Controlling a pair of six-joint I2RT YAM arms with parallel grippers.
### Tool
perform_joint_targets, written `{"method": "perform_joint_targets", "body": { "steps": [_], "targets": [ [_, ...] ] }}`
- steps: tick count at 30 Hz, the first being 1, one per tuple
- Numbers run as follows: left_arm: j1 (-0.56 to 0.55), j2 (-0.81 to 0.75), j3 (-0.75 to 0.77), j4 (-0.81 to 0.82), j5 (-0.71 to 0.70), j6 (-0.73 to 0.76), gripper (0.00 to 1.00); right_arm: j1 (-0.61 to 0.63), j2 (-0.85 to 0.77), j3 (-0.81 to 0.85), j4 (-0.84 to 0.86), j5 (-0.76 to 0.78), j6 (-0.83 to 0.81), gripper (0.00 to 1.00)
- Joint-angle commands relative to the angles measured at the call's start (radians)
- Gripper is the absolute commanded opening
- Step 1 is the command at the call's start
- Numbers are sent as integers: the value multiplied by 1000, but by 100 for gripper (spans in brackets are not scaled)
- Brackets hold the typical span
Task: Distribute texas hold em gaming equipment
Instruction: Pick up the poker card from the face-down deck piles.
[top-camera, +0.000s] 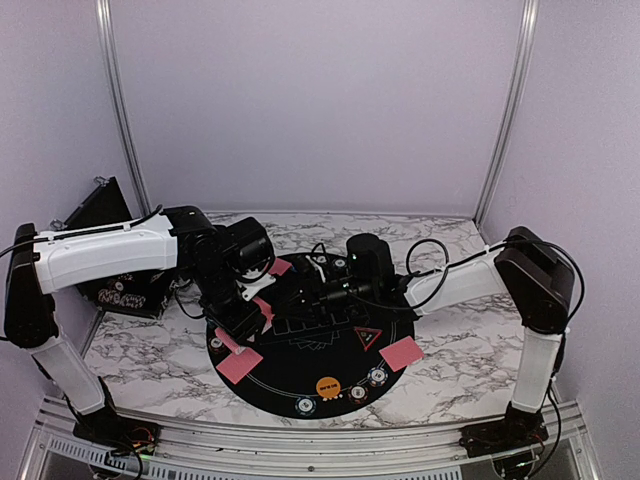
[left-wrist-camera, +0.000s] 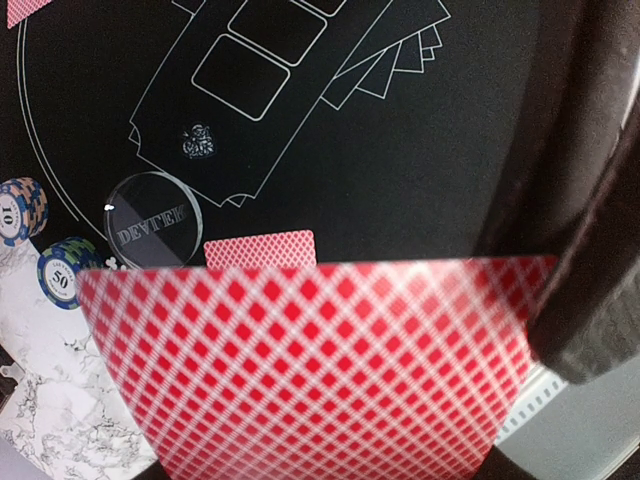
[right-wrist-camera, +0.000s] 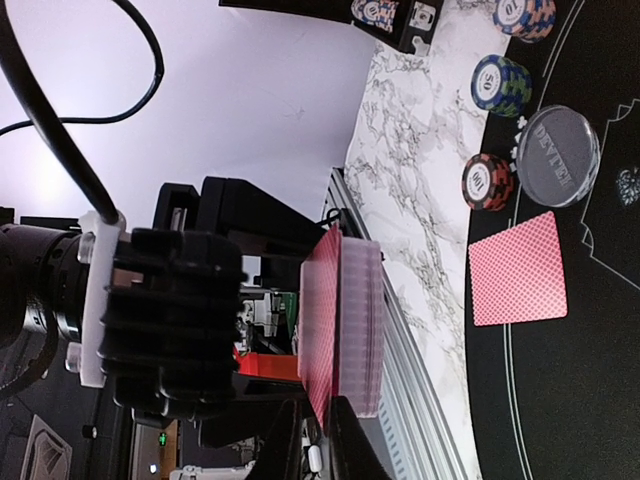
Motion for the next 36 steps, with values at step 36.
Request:
{"method": "perform_joint_targets", "body": {
  "steps": [36],
  "targets": [
    [5,-31,-5,6,-7,9,58,-137,-109,-113,200,-73,112,0]
  ]
}}
